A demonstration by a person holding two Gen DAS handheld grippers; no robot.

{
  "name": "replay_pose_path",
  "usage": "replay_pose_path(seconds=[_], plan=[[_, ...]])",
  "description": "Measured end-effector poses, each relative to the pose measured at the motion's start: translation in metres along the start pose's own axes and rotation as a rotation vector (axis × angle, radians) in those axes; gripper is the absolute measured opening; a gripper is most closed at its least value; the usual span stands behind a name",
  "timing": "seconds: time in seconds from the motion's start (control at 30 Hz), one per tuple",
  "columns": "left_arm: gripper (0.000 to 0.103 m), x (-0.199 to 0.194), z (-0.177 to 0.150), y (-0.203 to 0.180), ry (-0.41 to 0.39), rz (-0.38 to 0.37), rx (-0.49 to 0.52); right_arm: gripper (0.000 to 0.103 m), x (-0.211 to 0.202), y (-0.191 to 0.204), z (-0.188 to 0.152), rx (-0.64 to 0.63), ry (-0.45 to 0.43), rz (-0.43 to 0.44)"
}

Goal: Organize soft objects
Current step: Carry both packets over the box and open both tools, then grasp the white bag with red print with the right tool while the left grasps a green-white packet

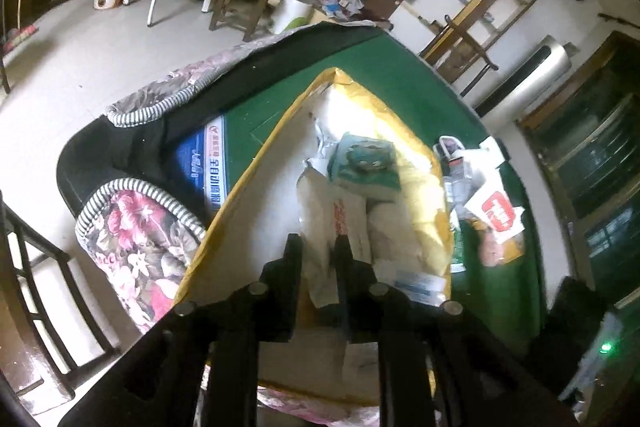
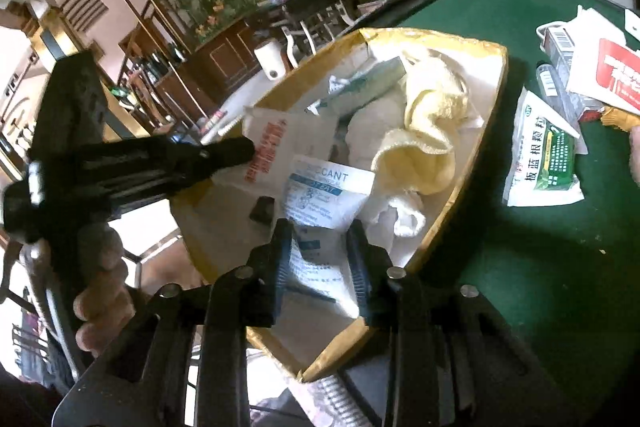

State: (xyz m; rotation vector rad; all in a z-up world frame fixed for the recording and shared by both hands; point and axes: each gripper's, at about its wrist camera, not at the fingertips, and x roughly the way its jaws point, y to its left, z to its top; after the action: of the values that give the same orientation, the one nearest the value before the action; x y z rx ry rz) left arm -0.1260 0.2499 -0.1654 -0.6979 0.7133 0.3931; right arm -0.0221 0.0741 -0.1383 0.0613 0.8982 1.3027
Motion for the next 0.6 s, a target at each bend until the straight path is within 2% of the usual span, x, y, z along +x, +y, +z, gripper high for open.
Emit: replay_pose_path(seconds=[0.03, 0.07, 0.1, 0.17, 0.23, 0.3, 0.33, 0.4, 0.5, 0.6], plan=[[0.021, 0.0, -0.001, 0.0, 0.0, 0.013, 0.004, 0.049, -0.004, -0.001, -0.001, 0.002, -0.016, 0.013], [0.027, -0.002, -0.002, -0.002, -0.007, 0.028, 0.021, 0.051, -0.008, -0.001, -0.002, 0.003, -0.034, 0.01], [0.03, -0.002, -0.004, -0.006, -0.017, 0.052, 0.05, 0.051, -0.012, -0.001, -0.003, 0.005, -0.049, 0.002], [0.048, -0.005, -0.008, -0.011, -0.026, 0.094, 0.075, 0.051, -0.023, 0.0, -0.003, -0.012, -0.077, 0.011], [0.058, -0.007, -0.009, -0.014, -0.039, 0.111, 0.086, 0.051, -0.037, 0.0, -0.002, -0.016, -0.11, 0.007], [0.061, -0.016, -0.01, -0.02, -0.08, 0.129, 0.095, 0.052, -0.053, -0.001, -0.001, -0.014, -0.138, 0.017], [0.063, -0.02, -0.01, -0.024, -0.101, 0.136, 0.099, 0.056, -0.061, -0.004, -0.002, -0.011, -0.151, 0.025], [0.064, -0.029, -0.012, -0.034, -0.147, 0.137, 0.12, 0.059, -0.08, -0.019, -0.004, 0.005, -0.182, 0.016], [0.064, -0.035, -0.015, -0.051, -0.166, 0.08, 0.151, 0.059, -0.111, -0.039, 0.004, 0.007, -0.201, -0.015], [0.064, -0.029, -0.017, -0.074, -0.144, 0.011, 0.198, 0.065, -0.133, -0.062, 0.022, -0.038, -0.196, -0.117]])
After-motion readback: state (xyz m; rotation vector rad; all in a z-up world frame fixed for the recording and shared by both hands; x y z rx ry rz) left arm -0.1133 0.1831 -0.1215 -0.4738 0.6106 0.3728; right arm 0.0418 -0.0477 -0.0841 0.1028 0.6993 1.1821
